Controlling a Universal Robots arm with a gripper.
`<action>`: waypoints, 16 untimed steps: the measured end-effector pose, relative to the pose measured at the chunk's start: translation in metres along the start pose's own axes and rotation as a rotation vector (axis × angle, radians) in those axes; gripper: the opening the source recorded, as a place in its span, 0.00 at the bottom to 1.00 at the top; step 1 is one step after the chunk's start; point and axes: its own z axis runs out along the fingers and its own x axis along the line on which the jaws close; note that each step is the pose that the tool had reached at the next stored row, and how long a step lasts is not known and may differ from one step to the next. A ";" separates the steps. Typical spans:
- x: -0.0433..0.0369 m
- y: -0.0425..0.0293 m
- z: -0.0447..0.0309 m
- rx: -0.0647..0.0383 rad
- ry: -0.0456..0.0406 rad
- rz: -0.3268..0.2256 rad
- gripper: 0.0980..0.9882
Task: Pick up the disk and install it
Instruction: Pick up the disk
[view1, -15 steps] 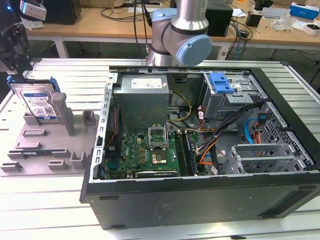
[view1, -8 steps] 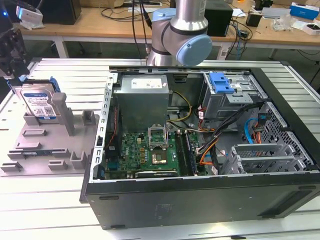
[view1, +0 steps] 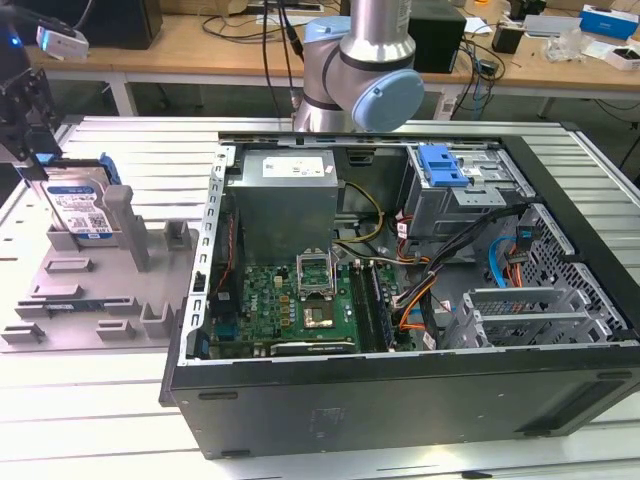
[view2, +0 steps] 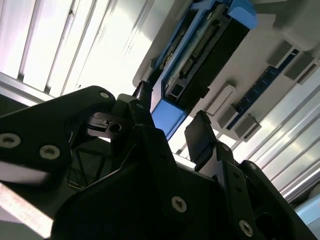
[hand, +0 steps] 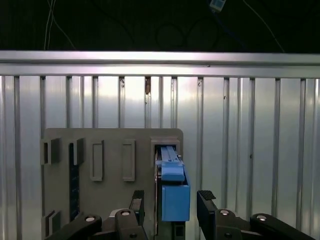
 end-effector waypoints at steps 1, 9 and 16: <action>-0.0008 0.0000 0.0011 0.000 0.0000 -0.001 0.50; -0.0022 0.0034 0.0098 0.000 -0.0002 -0.003 0.50; -0.0021 0.0035 0.0158 -0.001 -0.0003 -0.002 0.50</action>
